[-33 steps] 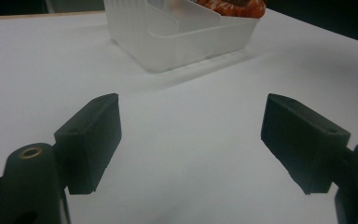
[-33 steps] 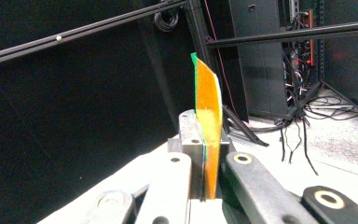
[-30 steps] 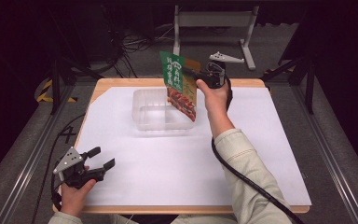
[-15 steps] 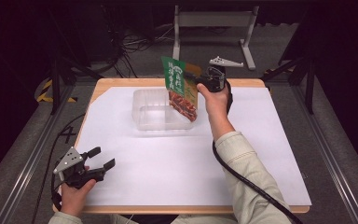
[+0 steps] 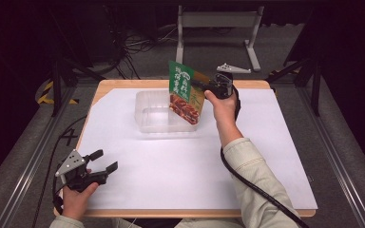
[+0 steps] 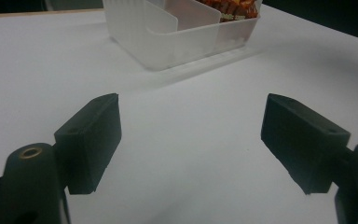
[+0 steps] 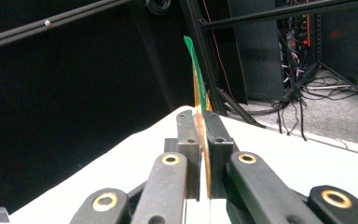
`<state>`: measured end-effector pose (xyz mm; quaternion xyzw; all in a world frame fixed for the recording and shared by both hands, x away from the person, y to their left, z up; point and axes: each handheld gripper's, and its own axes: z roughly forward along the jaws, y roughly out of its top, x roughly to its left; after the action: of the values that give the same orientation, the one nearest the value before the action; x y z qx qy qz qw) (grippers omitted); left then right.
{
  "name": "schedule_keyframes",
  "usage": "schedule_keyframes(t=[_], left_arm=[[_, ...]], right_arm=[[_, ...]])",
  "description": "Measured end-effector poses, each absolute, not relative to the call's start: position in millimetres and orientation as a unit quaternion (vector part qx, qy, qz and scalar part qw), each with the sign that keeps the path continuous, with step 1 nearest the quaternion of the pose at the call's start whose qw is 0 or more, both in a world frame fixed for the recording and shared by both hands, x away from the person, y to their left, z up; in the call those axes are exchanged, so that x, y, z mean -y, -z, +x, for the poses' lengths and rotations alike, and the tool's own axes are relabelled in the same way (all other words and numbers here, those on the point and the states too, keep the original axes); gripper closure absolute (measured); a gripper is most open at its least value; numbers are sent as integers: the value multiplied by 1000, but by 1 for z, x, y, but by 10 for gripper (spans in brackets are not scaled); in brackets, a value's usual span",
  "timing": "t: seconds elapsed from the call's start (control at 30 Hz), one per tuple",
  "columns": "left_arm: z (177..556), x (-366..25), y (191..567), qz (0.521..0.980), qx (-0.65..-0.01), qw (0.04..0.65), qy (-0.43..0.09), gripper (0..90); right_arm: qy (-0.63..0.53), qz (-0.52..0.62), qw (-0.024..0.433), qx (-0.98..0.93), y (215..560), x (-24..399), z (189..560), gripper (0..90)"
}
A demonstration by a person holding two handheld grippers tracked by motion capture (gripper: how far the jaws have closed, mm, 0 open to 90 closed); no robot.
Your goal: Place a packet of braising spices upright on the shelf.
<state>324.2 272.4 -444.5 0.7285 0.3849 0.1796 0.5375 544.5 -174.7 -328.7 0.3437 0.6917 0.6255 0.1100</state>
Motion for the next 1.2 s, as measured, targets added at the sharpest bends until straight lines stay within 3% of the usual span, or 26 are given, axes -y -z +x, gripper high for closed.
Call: schedule_keyframes(t=[0.43, 0.77, 1.2], left_arm=[[324, -272, 445, 729, -385, 537, -178, 209], [326, -271, 445, 731, -383, 535, -178, 208], [327, -270, 445, 733, -381, 535, -178, 208]], right_arm=[[-617, 344, 110, -699, 333, 178, 543, 779], [-624, 342, 112, -693, 330, 183, 541, 486], [-615, 320, 125, -709, 309, 197, 515, 324]])
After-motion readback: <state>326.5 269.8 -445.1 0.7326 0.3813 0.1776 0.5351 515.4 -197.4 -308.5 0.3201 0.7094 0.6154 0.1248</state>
